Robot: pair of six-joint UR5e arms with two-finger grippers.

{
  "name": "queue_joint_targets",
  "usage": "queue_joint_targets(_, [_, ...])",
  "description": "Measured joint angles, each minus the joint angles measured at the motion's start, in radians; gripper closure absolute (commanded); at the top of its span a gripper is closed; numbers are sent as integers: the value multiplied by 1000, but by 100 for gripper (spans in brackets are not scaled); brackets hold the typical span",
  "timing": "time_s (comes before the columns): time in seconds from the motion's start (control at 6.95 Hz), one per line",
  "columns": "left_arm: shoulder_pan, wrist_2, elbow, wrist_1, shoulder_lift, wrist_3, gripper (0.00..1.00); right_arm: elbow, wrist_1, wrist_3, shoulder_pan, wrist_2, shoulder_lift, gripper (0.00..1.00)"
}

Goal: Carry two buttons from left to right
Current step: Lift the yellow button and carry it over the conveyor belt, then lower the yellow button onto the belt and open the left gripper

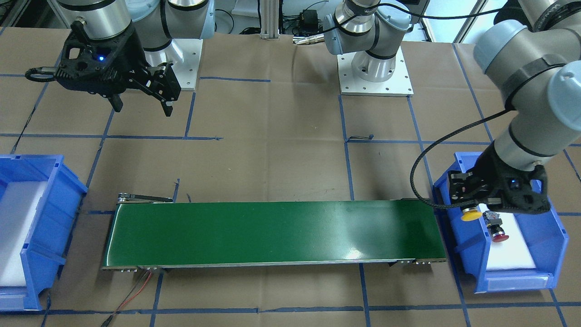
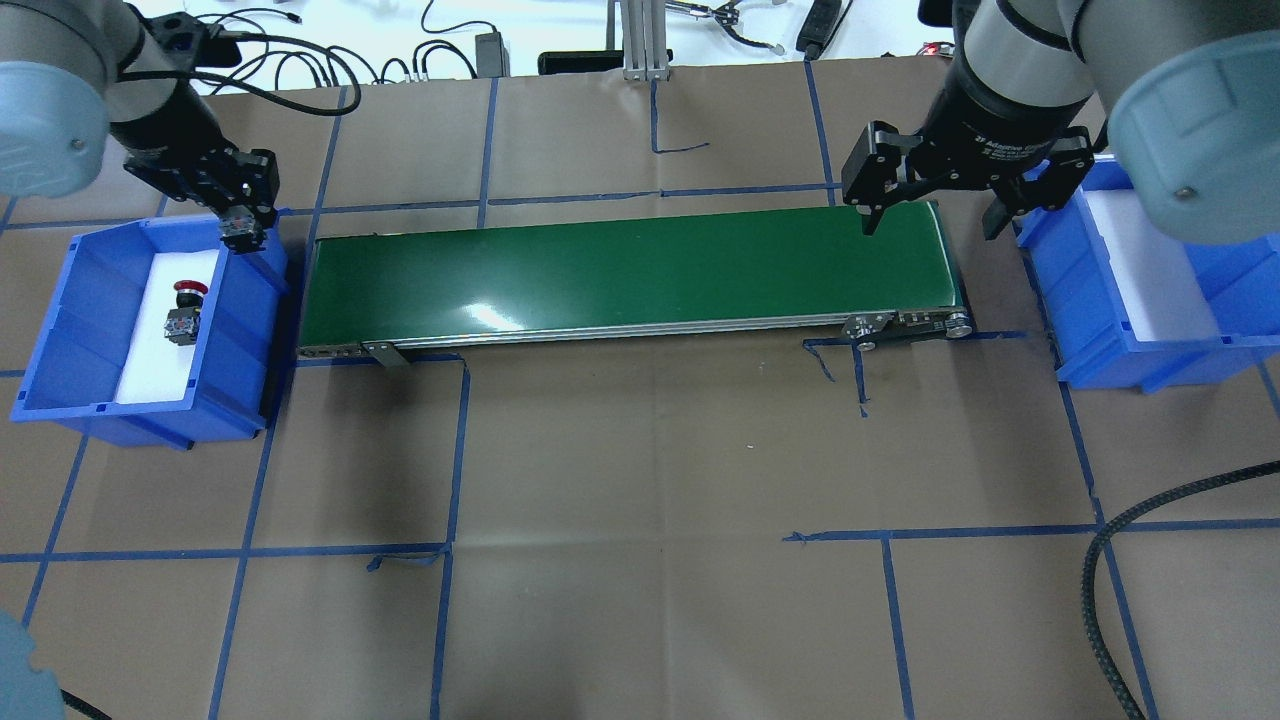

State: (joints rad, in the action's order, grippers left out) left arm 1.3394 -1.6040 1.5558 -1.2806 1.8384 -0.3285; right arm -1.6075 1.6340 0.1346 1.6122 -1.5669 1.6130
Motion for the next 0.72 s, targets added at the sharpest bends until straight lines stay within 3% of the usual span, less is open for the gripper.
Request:
queue_joint_targets(0.29, [62, -1, 38, 78, 63, 59, 93, -1, -4, 0, 0, 1, 4, 0])
queue_joint_targets(0.58, [88, -5, 122, 241, 115, 86, 93, -6, -5, 3, 0, 2, 7, 0])
queue_joint_targets(0.72, [91, -7, 162, 304, 125, 89, 78, -7, -6, 3, 0, 4, 8, 0])
